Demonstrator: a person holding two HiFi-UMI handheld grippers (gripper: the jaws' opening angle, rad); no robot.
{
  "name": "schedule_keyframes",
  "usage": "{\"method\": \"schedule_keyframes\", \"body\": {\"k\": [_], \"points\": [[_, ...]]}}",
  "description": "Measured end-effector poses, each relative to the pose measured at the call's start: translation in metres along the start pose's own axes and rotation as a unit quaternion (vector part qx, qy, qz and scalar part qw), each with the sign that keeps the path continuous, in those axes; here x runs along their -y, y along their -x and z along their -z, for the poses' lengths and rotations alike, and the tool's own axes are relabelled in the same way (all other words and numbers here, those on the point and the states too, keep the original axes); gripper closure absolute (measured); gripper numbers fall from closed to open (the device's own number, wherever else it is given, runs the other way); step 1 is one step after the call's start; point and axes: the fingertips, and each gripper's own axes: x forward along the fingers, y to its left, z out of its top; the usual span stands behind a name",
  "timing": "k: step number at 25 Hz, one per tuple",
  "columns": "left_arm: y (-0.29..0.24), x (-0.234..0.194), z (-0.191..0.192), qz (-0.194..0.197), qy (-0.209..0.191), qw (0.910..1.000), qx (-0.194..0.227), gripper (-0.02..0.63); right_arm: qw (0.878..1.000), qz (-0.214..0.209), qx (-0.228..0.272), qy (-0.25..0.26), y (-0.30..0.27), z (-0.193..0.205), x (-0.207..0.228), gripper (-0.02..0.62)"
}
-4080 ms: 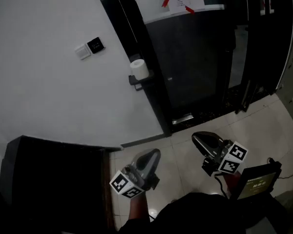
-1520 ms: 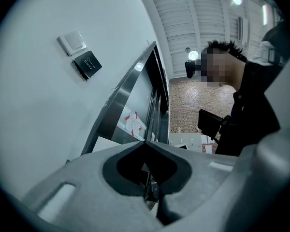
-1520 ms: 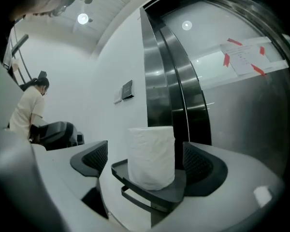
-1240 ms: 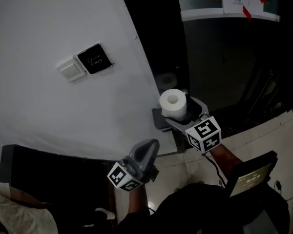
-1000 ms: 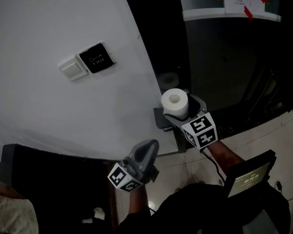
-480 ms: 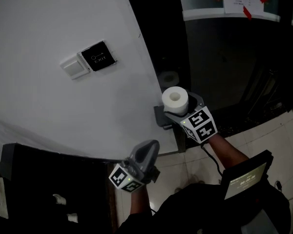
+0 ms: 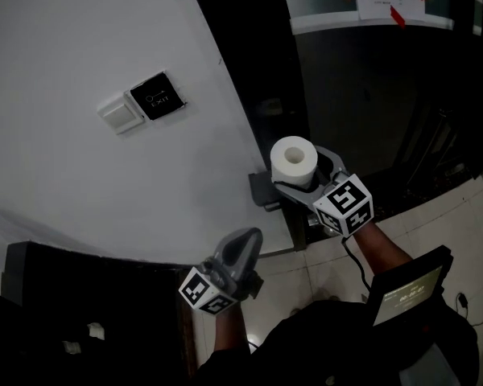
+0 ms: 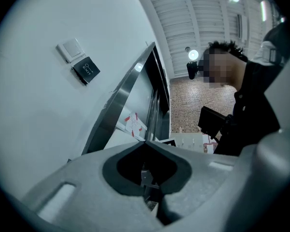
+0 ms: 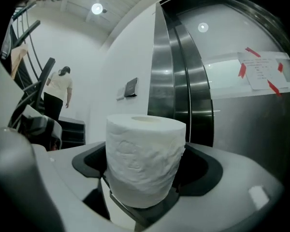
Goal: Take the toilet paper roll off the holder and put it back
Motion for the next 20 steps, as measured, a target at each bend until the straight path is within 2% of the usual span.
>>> {"method": "schedule_keyframes", "body": {"k": [3, 6, 8, 12, 16, 20], "points": [[-0.007, 0.005, 0.000, 0.009, -0.001, 1.0000, -0.004, 0.606, 0.997, -0.033, 0.043, -0.058, 0.022, -0.019, -0.009, 0.150], [-0.016, 0.011, 0.000, 0.022, -0.003, 0.9997, -0.009, 0.606, 0.983, -0.066, 0.083, -0.149, 0.045, -0.028, -0.013, 0.152], [-0.021, 0.015, 0.002, 0.030, -0.003, 0.9995, -0.012, 0.606, 0.968, -0.080, 0.108, -0.213, 0.061, -0.026, -0.011, 0.152], [-0.025, 0.021, 0.008, 0.040, 0.001, 0.9990, -0.019, 0.605, 0.919, -0.105, 0.141, -0.353, 0.085, 0.000, -0.012, 0.150], [-0.028, 0.026, 0.013, 0.044, 0.003, 0.9986, -0.027, 0.606, 0.894, -0.104, 0.149, -0.409, 0.099, 0.022, -0.013, 0.150], [-0.031, 0.029, 0.015, 0.048, -0.006, 0.9982, -0.036, 0.606, 0.867, -0.112, 0.174, -0.453, 0.108, 0.025, -0.010, 0.150]]}}
